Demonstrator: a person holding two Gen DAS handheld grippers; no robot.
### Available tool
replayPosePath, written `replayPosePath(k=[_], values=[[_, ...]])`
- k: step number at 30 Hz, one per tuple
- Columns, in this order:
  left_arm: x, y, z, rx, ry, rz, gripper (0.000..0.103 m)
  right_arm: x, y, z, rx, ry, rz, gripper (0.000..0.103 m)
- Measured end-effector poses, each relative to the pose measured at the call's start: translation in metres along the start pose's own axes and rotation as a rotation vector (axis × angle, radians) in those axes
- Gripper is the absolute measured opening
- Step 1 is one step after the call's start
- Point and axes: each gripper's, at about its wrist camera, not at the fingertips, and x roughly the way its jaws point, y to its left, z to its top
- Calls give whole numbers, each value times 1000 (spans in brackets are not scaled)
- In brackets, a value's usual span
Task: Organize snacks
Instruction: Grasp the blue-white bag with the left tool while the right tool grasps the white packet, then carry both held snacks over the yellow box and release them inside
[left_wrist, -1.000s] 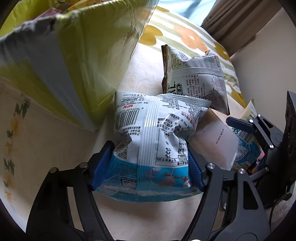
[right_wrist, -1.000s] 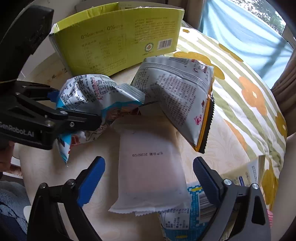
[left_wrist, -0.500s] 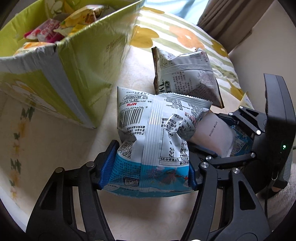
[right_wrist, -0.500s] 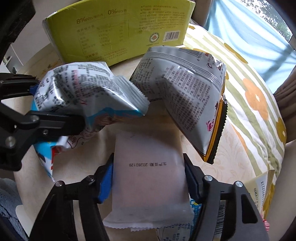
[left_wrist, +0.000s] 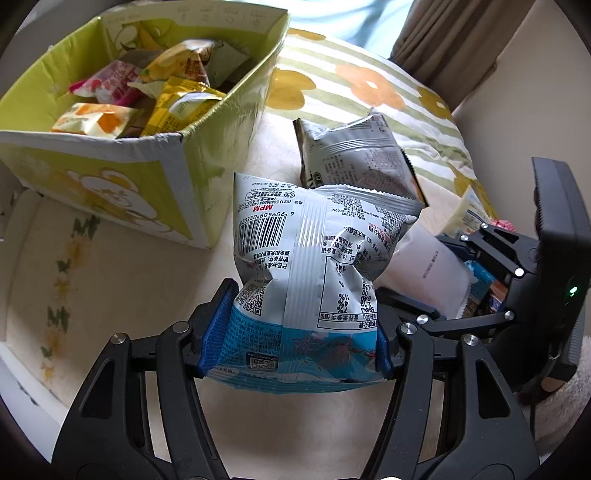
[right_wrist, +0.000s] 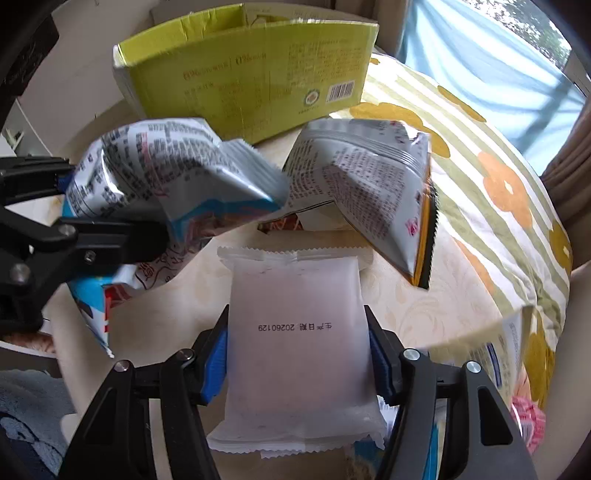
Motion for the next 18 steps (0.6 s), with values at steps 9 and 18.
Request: replayPosePath(k=[9, 18], values=[[-46, -11, 1, 25, -58, -30, 60, -57, -7, -6, 83, -63, -13, 59], [-92, 6, 45, 28, -164, 9, 60, -101, -21, 17, 202, -138, -15, 59]])
